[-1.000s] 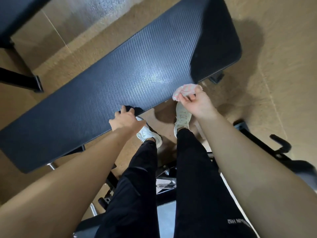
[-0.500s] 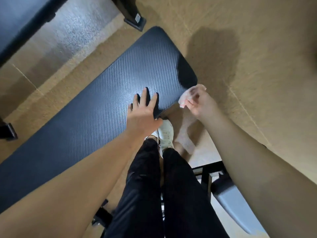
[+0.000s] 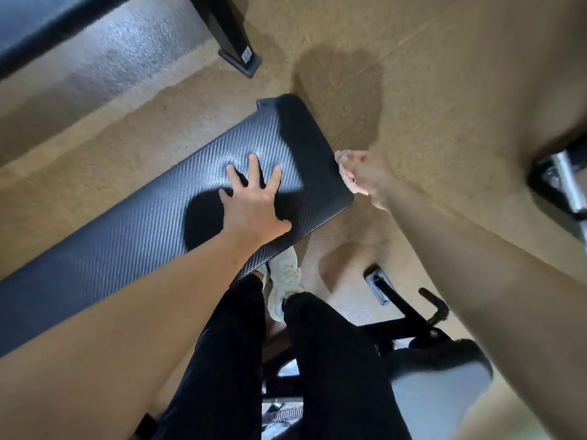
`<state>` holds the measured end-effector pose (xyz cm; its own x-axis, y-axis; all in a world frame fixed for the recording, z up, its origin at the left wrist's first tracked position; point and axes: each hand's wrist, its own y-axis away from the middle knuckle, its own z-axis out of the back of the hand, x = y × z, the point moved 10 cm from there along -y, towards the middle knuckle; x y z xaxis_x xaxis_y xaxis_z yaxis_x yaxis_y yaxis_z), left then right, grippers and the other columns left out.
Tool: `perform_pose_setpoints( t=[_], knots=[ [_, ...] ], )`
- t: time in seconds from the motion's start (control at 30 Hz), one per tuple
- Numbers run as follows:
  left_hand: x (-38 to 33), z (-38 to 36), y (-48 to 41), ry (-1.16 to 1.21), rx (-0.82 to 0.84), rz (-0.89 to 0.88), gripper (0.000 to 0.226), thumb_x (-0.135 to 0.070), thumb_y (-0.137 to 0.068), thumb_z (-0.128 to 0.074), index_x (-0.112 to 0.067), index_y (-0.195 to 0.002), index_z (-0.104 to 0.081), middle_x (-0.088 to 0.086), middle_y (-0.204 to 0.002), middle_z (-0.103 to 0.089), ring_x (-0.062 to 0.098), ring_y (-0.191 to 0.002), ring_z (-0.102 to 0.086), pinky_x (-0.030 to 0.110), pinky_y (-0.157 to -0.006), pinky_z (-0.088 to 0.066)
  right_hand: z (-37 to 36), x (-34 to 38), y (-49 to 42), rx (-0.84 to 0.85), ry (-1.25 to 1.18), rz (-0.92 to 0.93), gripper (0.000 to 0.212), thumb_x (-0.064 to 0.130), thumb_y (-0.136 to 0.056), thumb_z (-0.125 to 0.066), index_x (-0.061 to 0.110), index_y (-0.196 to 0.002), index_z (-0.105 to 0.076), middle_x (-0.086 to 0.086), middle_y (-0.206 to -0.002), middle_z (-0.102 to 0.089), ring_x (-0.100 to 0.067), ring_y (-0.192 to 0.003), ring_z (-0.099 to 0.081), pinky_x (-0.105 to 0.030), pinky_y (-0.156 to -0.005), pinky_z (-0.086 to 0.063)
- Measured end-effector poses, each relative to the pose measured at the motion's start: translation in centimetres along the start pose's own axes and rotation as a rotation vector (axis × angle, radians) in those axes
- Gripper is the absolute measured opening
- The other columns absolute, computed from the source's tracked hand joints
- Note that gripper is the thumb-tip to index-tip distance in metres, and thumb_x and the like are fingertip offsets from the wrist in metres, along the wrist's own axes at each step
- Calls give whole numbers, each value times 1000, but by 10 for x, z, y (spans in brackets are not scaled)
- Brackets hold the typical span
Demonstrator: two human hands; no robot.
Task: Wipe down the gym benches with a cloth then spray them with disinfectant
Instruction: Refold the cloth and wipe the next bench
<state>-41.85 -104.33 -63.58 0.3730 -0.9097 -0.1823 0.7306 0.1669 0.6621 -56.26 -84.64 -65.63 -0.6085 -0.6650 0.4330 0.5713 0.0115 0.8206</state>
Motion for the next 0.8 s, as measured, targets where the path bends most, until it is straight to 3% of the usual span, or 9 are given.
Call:
perform_pose_setpoints(
  t=[0.13, 0.23, 0.33, 0.43, 0.5, 0.57, 0.67, 0.7, 0.8],
  knots=[
    [-1, 1, -3, 34, 50, 0, 115, -69, -74, -72, -33, -162, -7, 13, -171, 11, 61, -150, 1, 75, -112, -30, -20, 32, -9, 77, -15, 43, 19, 21, -104, -57, 12, -95, -71, 6, -78, -59, -7, -68, -55, -18, -62, -45],
    [-2, -2, -5, 56, 57, 5, 113, -71, -75, -68, -33, -162, -7, 13, -170, 13, 61, -150, 4, 76, -112, -28, -28, 52, -14, 83, 13, 89, 19, 17, -105, -54, 13, -97, -69, 12, -85, -60, 3, -71, -57, -9, -59, -44],
    [-1, -4, -6, 70, 53, 21, 113, -73, -75, -67, -34, -162, -7, 12, -169, 13, 61, -150, 5, 77, -112, -27, -38, 75, -18, 95, 19, 137, 20, 14, -105, -54, 15, -90, -66, 10, -73, -53, 7, -55, -50, -7, -56, -41],
    [-1, -3, -6, 86, 56, 54, 110, -76, -75, -66, -35, -162, -10, 11, -170, 11, 60, -150, 4, 77, -112, -26, -46, 94, -24, 114, 38, 186, 25, 17, -103, -58, 17, -82, -72, 14, -76, -60, 4, -73, -56, -16, -76, -49],
    [-1, -2, -6, 107, 59, 78, 107, -77, -77, -64, -35, -161, -14, 10, -170, 9, 58, -151, 4, 76, -114, -25, -46, 107, -26, 124, 44, 231, 22, 22, -101, -61, 12, -89, -77, 13, -82, -67, -2, -86, -62, -26, -93, -51],
    [-1, -2, -6, 121, 68, 111, 102, -77, -79, -63, -37, -161, -17, 9, -171, 7, 56, -152, 4, 76, -115, -24, -49, 122, -24, 180, 57, 276, 21, 26, -99, -64, 11, -101, -79, 12, -88, -71, -5, -88, -64, -29, -95, -51],
    [-2, 0, -6, 153, 75, 174, 95, -78, -81, -60, -38, -160, -24, 6, -172, 4, 53, -154, 4, 75, -116, -23, -57, 144, -14, 349, 21, 281, 20, 13, -98, -62, -1, -102, -76, -16, -97, -73, -19, -88, -65, -21, -77, -55],
    [-3, 0, -7, 168, 86, 202, 93, -79, -82, -58, -39, -160, -25, 5, -173, 5, 51, -154, 5, 75, -117, -23, -59, 152, -7, 422, 0, 301, 20, 8, -97, -59, -5, -99, -74, -26, -98, -70, -24, -88, -63, -23, -77, -57],
    [-5, 1, -7, 195, 145, 333, 90, -79, -84, -56, -41, -159, -26, -2, -173, 8, 45, -157, 7, 69, -120, -24, -44, 164, 12, 521, -95, 315, 22, 10, -103, -55, 2, -116, -72, -26, -109, -71, -21, -88, -65, -40, -92, -57]
  ],
)
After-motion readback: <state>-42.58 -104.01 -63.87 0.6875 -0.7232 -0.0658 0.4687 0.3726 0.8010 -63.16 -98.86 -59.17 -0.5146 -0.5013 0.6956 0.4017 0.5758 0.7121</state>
